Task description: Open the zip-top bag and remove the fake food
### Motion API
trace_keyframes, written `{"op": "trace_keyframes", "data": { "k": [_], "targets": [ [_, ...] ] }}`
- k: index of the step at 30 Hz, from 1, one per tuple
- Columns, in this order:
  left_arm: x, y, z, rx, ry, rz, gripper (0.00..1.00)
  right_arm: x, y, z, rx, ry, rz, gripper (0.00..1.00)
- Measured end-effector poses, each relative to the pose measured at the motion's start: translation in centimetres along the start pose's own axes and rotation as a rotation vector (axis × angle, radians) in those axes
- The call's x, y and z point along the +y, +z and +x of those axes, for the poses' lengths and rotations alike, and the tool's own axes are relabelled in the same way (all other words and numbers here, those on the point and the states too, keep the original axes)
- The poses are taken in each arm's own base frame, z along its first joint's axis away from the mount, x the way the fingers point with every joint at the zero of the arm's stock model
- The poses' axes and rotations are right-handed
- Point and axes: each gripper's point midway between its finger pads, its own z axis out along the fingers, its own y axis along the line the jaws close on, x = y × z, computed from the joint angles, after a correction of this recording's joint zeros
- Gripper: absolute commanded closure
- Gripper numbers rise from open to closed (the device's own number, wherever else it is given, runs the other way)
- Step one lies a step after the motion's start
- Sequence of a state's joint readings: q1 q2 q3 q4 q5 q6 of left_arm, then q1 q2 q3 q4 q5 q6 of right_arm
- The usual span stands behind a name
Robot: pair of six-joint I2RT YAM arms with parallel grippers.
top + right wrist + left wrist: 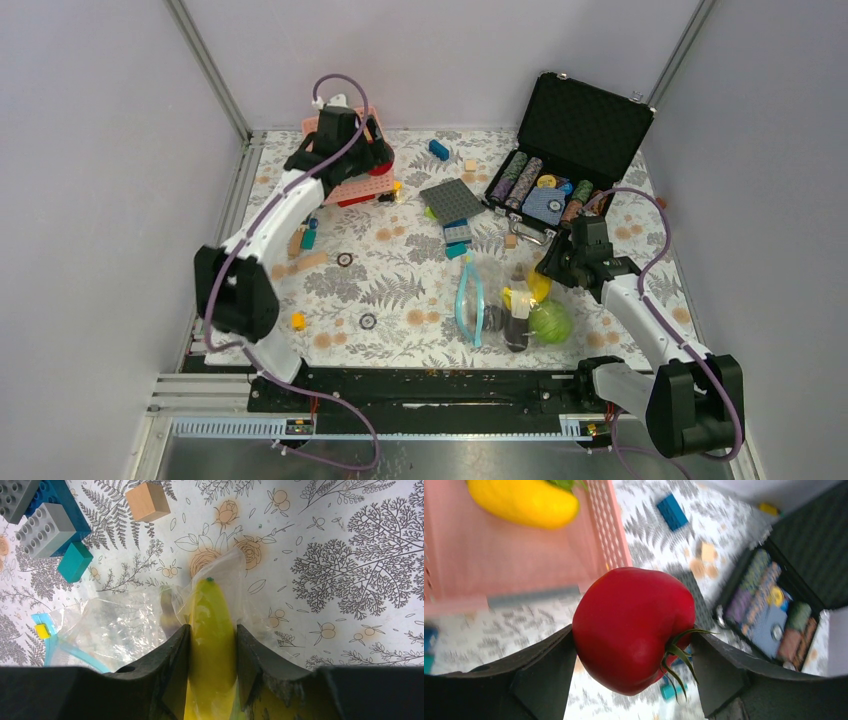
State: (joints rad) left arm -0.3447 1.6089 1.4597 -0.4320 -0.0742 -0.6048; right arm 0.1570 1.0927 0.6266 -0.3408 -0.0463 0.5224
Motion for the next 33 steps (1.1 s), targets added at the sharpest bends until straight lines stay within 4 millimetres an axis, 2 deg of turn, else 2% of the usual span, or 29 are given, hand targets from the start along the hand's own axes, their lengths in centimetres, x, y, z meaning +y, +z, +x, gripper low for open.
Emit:
{"op": "trace_keyframes", "data": {
  "k": [5,10,12,17,21,26,31,33],
  "targets": [
    [2.9,5.1,-3.9,-0.014,-0.016,-0.074,0.42,-0.1,0.0,0.4,0.013,0.001,0.003,1.00],
    [6.4,8.3,-5.3,-0.002,-0.033,-0.141,0.41,-0.1,-0.1,0.4,0.017,-0.001,0.001,1.00],
    [7.4,9.6,-5.3,0.007,-0.033,-0.158,0.38,-0.1,0.0,0.4,0.018,-0.001,0.002,1.00],
    [9.2,12.2,-2.4,0.096,-0.016,-0.198,0.28,-0.2,0.0,0.5,0.022,-0.003,0.003,1.00],
    [9.9,13.3,-0.6,0.150,-0.001,-0.215,0.16,-0.1,0.0,0.6,0.027,-0.006,-0.003,1.00],
    [10.1,13.4,0.0,0.175,0.011,-0.218,0.03,0.0,0.0,0.7,0.031,-0.009,-0.008,1.00],
    [9.8,13.2,-0.2,0.174,0.011,-0.209,0.01,0.0,0.0,0.7,0.031,-0.009,-0.009,1.00],
    [9.4,12.3,-0.7,0.167,0.009,-0.202,0.01,0.0,0.0,0.7,0.031,-0.009,-0.009,1.00]
  ]
}}
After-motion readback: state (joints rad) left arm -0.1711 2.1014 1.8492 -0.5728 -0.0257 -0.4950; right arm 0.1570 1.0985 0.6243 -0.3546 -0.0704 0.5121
